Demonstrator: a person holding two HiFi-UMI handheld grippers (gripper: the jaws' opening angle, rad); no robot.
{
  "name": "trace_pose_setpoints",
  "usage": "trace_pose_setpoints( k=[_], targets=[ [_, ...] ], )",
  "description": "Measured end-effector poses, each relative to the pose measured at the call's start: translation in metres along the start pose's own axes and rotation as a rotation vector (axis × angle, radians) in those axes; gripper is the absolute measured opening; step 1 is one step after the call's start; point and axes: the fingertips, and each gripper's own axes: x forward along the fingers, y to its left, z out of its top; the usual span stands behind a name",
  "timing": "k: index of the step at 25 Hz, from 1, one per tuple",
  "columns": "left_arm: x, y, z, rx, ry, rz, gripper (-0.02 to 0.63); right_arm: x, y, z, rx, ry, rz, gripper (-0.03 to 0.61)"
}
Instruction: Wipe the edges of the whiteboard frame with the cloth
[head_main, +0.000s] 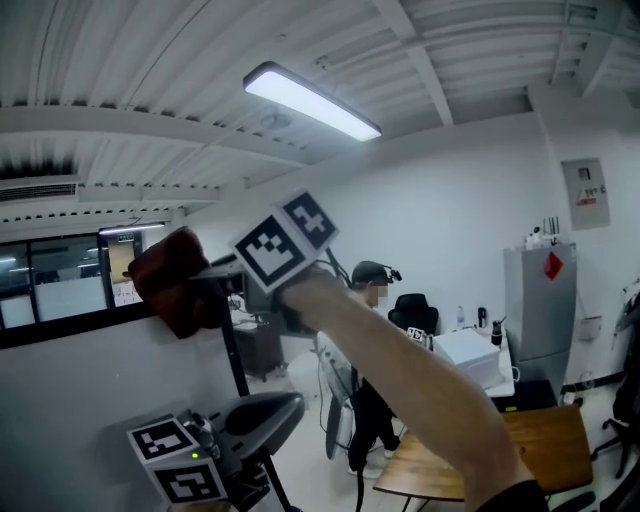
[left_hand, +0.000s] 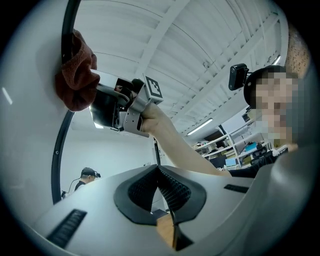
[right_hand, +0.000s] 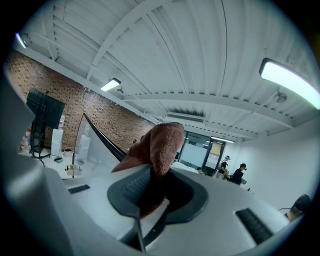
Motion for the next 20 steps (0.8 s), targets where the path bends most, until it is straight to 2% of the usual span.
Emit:
trace_pose_setpoints(
  k=[5, 9, 13, 20],
  targets=[
    [0.007, 0.006, -0.001, -0.007, 0.000, -0.027, -0.011, -0.013, -0.019, -0.008, 0.008, -0.027, -0.062, 0.072],
    [0.009, 0.006, -0.007, -0.018, 0.001, -0.056, -0.011, -0.023, -0.032, -0.019, 0.105, -0.103, -0.086, 0.072],
    [0.013, 0.011, -0.012, -0.031, 0.011, -0.072, -0.011, -0.029, -0.044, -0.023, 0.252, -0.212, -0.028, 0.072],
    [0.012, 0.018, -0.020, -0.032, 0.020, -0.061, -0.011, -0.033, -0.047, -0.025, 0.371, -0.365, 0.080, 0.072]
  ],
)
